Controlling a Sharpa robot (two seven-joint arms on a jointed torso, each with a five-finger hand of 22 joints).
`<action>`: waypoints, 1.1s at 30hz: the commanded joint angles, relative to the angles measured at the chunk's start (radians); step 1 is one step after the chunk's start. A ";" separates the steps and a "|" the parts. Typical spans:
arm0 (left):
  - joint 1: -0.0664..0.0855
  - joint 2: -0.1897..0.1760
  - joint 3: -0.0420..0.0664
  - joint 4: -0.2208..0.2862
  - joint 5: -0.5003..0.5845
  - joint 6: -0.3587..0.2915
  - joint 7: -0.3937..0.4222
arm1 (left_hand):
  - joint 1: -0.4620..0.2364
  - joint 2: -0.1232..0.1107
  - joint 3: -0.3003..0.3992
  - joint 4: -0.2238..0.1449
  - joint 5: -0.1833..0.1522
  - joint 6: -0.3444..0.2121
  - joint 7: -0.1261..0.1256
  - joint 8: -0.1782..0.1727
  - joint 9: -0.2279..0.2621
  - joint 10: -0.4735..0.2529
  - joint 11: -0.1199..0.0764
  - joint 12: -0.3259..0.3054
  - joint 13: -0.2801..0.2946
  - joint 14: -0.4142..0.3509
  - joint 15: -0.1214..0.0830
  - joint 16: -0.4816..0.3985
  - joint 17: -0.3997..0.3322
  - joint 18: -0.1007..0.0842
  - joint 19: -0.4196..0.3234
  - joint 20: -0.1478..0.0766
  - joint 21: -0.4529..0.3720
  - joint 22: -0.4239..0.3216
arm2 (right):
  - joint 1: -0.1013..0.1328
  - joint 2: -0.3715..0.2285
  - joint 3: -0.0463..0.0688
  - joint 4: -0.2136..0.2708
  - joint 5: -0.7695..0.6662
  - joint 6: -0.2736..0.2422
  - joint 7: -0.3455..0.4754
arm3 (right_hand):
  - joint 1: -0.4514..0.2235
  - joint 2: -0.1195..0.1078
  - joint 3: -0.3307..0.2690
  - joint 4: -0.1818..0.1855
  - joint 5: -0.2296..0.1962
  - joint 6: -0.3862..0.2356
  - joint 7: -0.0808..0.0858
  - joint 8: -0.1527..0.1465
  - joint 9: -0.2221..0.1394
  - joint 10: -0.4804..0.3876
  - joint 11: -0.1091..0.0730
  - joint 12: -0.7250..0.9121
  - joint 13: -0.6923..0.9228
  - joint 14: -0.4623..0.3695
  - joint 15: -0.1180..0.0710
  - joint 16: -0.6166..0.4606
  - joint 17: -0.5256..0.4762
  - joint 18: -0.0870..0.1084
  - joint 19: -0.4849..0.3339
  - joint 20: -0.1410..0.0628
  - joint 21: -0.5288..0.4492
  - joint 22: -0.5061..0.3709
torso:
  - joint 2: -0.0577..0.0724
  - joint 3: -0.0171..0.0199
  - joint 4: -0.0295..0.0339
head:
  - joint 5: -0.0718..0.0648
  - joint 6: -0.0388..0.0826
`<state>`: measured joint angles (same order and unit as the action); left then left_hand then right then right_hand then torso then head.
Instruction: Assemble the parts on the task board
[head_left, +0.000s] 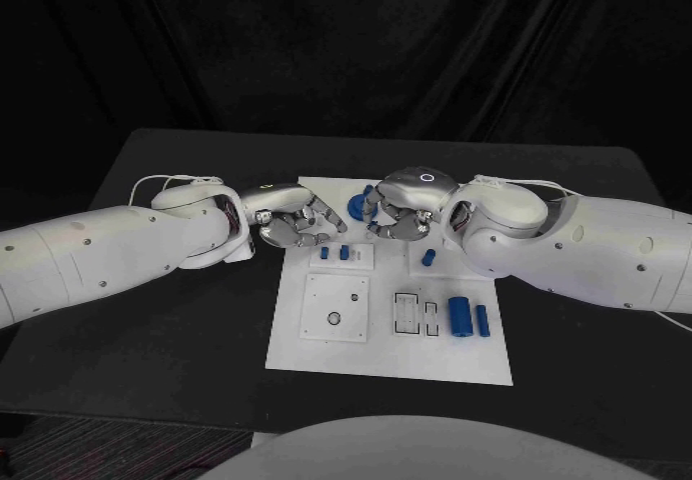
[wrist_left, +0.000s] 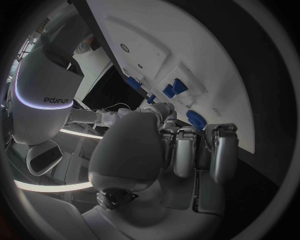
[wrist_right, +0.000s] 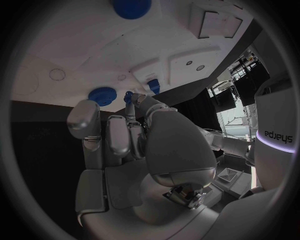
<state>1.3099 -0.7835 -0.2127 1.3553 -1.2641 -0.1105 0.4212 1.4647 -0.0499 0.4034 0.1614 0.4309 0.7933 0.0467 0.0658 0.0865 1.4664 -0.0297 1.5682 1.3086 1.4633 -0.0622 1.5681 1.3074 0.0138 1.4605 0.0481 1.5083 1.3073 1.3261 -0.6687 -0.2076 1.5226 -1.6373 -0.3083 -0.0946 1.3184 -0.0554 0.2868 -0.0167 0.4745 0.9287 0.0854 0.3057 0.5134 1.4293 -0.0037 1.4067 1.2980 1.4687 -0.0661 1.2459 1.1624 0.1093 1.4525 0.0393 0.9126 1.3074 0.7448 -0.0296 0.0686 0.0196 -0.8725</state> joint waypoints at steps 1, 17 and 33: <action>-0.002 -0.008 0.001 0.009 0.002 -0.034 0.012 | -0.003 0.005 0.006 -0.001 0.004 0.002 0.004 0.005 0.001 0.104 0.006 0.003 0.262 0.107 0.001 0.003 0.263 0.007 0.040 0.001 -0.003 0.235 | -0.004 0.006 0.001 -0.015 0.010 0.038 0.004 | 0.002 0.008 0.006 0.001 -0.005 0.003 -0.005 0.001 -0.001 -0.003 0.001 -0.003 0.001 0.033 -0.006 -0.001 0.001 -0.006 0.000 -0.005 0.002 0.127 | 0.000 0.0000 0.0003 | 0.003 0.000; -0.002 -0.035 0.001 0.019 0.002 -0.077 0.022 | -0.004 0.002 0.006 -0.002 0.004 0.003 0.006 0.005 0.001 0.104 0.007 0.003 0.262 0.107 0.002 0.003 0.263 0.008 0.036 0.002 -0.007 0.234 | -0.017 0.048 0.001 -0.084 0.012 0.080 0.005 | 0.001 0.009 0.008 0.001 -0.008 -0.004 -0.003 -0.001 -0.002 -0.005 0.002 -0.005 -0.001 0.033 -0.005 -0.001 0.002 -0.005 -0.001 -0.005 0.000 0.126 | 0.001 -0.0015 0.0038 | -0.003 0.000; -0.002 -0.040 0.001 0.024 0.002 -0.075 0.019 | -0.004 0.001 0.006 -0.002 0.004 0.003 0.006 0.005 0.001 0.104 0.007 0.003 0.262 0.107 0.002 0.003 0.263 0.009 0.035 0.002 -0.008 0.233 | -0.021 0.050 0.001 -0.089 0.012 0.054 0.014 | -0.012 0.008 0.011 0.007 -0.054 -0.063 0.012 -0.035 -0.021 -0.006 0.014 -0.004 -0.001 0.033 0.003 -0.001 0.001 -0.006 -0.004 0.000 -0.003 0.125 | 0.002 -0.0010 0.0019 | -0.001 0.000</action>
<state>1.3098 -0.8235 -0.2128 1.3765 -1.2641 -0.1774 0.4267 1.4647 -0.0500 0.4033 0.1614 0.4308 0.7933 0.0466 0.0658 0.0865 1.4664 -0.0297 1.5682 1.3087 1.4633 -0.0622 1.5681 1.3074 0.0138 1.4605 0.0481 1.5041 1.3073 1.3075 -0.6155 -0.2075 1.4291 -1.6244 -0.2299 -0.0892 1.3116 -0.0485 0.2939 -0.0096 0.4281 0.8759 0.0949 0.2768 0.4967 1.4236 0.0019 1.4067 1.2963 1.4687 -0.0661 1.2460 1.1644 0.1093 1.4525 0.0393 0.9126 1.3080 0.7463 -0.0307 0.0705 0.0172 -0.8725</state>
